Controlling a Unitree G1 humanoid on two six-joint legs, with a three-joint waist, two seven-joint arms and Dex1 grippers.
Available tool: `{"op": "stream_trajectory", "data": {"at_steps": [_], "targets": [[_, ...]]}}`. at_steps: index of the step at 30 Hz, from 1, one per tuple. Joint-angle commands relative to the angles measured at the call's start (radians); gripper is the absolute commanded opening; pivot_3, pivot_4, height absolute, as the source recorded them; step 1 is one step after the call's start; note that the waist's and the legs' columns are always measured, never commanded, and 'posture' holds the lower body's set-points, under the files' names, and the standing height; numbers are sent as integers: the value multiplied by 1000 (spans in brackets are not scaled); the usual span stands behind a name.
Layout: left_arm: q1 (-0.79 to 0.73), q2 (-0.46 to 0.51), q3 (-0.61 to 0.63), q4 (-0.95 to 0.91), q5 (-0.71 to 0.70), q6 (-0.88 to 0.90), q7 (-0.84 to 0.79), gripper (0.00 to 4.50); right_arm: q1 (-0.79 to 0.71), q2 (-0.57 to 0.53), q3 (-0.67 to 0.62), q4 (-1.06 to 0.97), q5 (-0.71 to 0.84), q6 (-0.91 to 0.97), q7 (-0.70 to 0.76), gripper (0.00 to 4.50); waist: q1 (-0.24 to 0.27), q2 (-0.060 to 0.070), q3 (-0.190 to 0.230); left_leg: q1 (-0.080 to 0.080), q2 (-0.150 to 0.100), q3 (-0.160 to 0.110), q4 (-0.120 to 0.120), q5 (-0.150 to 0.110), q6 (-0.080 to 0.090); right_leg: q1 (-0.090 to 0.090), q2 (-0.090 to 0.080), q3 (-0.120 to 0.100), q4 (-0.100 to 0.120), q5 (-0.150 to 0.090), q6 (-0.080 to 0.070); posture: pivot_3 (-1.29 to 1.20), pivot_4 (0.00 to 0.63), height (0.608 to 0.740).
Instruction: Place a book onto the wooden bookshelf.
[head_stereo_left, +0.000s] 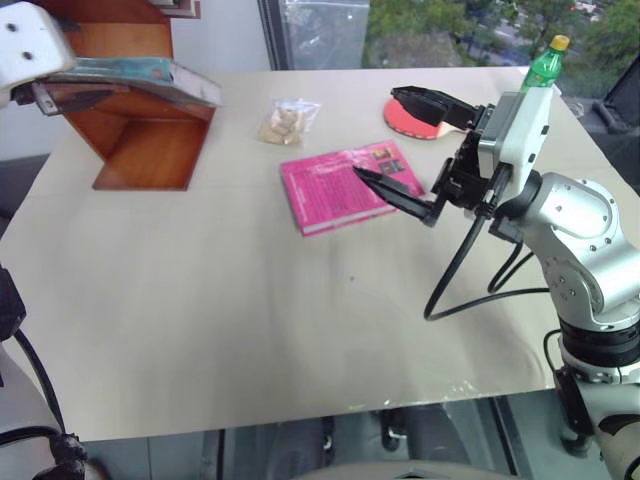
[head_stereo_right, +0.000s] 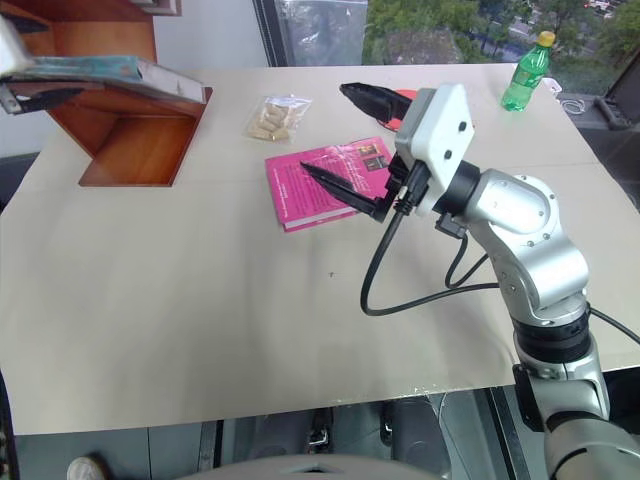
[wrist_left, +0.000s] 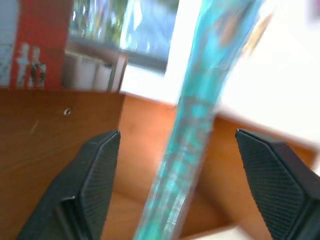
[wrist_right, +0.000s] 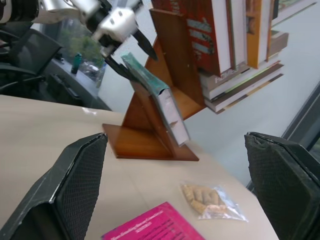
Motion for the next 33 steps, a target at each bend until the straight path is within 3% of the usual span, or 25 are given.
{"op": "stream_trajectory", "data": {"at_steps": [1, 3, 5, 7, 12, 15, 16, 19, 24, 28, 33], "targets": [[199, 19, 155, -304, -250, 221, -107, 3842, -9, -12, -32, 1, 22, -3, 18, 4500, -1, 0, 0, 0, 0, -2, 0, 0, 0, 0, 0, 1, 0, 0, 0, 0, 150, 740], [398, 5, 245, -542, -360, 395, -75, 3842, -1, -21, -39, -9, 33, 4, 22, 4500, -3, 0, 0, 1, 0, -3, 1, 0, 0, 1, -1, 1, 1, 0, 0, 0, 150, 740], [610, -46, 337, -801, -474, 590, 2, 3321, 33, -40, -46, -13, 33, 0, 36, 4500, 0, 0, -1, 1, 0, -5, 1, 0, 0, 2, -2, 3, 1, 0, 0, 0, 150, 740], [777, -118, 385, -1030, -548, 736, 103, 2536, 76, -69, -51, -18, 18, -4, 48, 4500, 4, 1, -1, 1, 0, -6, 2, 0, 0, 3, -2, 4, 1, 0, 0, 0, 150, 740], [986, -372, 389, -1372, -650, 954, 415, 270, 233, -139, -68, -54, -22, 20, 32, 4500, 11, 0, -2, 2, -1, -9, 2, 0, 0, 6, -3, 2, 0, 0, 0, 0, 150, 740], [1114, -507, 336, -1490, -657, 997, 515, 270, 380, -188, -90, -64, -52, 34, 28, 4500, 12, 0, -3, 4, -1, -9, 2, 0, 0, 7, -2, 3, 1, 0, 0, 0, 150, 740], [1158, -541, 321, -1524, -664, 1007, 531, 863, 434, -204, -107, -62, -56, 38, 31, 4500, 13, 1, -3, 5, -1, -9, 2, 0, 0, 8, -1, 3, 0, 1, 0, 0, 150, 740], [1281, -593, 308, -1601, -684, 1041, 561, 2041, 603, -259, -179, -59, -75, 24, 55, 4500, 14, 1, -3, 7, -1, -9, 1, 0, 0, 10, -1, 3, 0, 0, 0, 0, 150, 740], [1463, -556, 380, -1656, -679, 1029, 515, 4359, 821, -307, -333, -70, -72, -8, 97, 4500, 17, 2, -3, 9, 0, -9, 1, 0, -1, 11, 0, 3, -1, 0, 0, 0, 150, 740], [1595, -487, 467, -1635, -656, 998, 441, 4438, 936, -323, -458, -76, -70, -20, 128, 4500, 20, 3, -4, 19, 1, -8, -1, 0, -1, 19, 0, 4, -1, -4, 2, 0, 150, 740], [1615, -456, 484, -1610, -662, 999, 403, 4438, 948, -335, -501, -85, -60, -2, 140, 4500, 28, 4, -6, 20, 0, -8, 0, -2, 3, 20, 0, 5, -1, -4, -2, 0, 150, 740]]}}
